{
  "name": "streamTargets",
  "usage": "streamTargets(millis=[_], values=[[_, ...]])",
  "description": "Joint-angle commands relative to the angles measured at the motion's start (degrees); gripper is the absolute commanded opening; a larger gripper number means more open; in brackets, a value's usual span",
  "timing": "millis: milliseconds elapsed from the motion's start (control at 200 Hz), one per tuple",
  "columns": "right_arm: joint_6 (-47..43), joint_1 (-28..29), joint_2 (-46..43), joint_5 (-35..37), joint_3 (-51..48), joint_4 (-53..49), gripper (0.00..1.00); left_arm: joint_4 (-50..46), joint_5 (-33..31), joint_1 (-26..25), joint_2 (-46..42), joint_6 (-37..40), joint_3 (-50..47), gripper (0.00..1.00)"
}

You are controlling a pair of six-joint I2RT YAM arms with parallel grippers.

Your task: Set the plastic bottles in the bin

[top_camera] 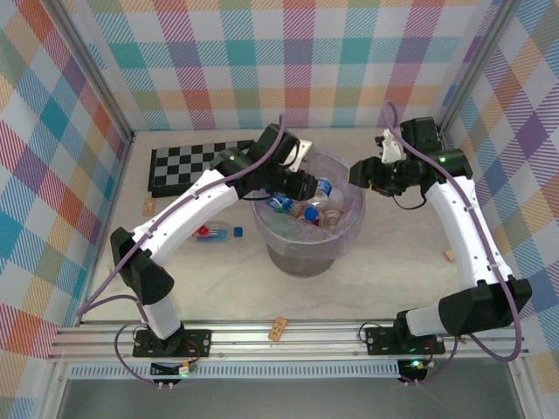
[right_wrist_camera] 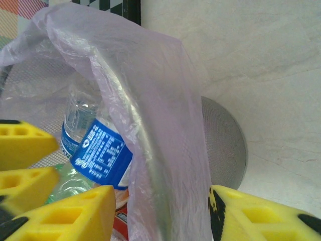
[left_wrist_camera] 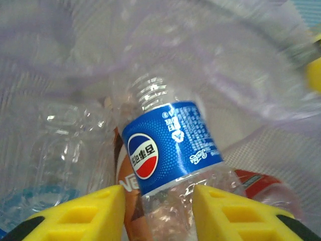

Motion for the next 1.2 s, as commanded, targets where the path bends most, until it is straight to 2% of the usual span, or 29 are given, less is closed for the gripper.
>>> streamTargets(millis=[0, 245, 340, 505, 615, 720, 870, 940, 1010, 1070, 1140, 1195], values=[[-0.48, -0.4, 0.61, -1.49, 1.95, -0.11, 0.53, 0.99, 0.23, -0.44, -0.38, -1.18, -2.99, 0.38], [-0.27, -0.31, 1.09, -1.98, 2.64, 0.07, 0.53, 1.97, 3.21, -0.49, -1.35, -1.16, -1.73, 0.37], [-0.52, -0.31, 1.09, -1.73, 3.22, -0.34, 0.53, 0.18, 2.07, -0.34, -2.43, 0.01, 2.41, 0.5], [-0.67, -0.33, 1.0, -1.95, 3.32, -0.23, 0.53, -8.0, -3.02, 0.69, -3.78, 3.19, 12.01, 0.61], [-0.91, -0.3, 1.09, -2.04, 3.32, -0.16, 0.53, -11.36, -7.55, 4.23, -6.64, 2.9, 12.12, 0.66], [-1.16, -0.28, 1.24, -2.11, 3.65, -0.24, 0.54, -11.94, -8.29, 10.87, -11.7, 1.33, 5.33, 0.75], [-1.61, -0.35, 1.53, -2.13, 3.85, -0.08, 0.55, -9.29, -8.02, 27.25, -19.64, -0.67, -11.48, 0.92], [-1.57, -0.41, 1.75, -2.25, 3.54, 0.37, 0.55, -6.63, -5.19, 35.69, -22.39, -1.68, -20.16, 0.94], [-1.65, -0.33, 2.18, -2.29, 3.41, 0.55, 0.55, -2.61, -2.79, 41.95, -24.91, -3.6, -28.61, 0.95], [-1.72, -0.32, 2.57, -2.18, 3.32, 0.64, 0.55, 1.69, -0.65, 44.71, -26.86, -6.47, -35.34, 0.93], [-1.85, -0.31, 3.08, -2.04, 3.36, 0.72, 0.55, 6.45, -0.65, 45.31, -28.47, -12.15, -41.92, 0.9], [-1.97, -0.31, 3.4, -1.93, 3.24, 0.59, 0.55, 10.76, 0.1, 45.33, -29.05, -16.66, -46.27, 0.96]])
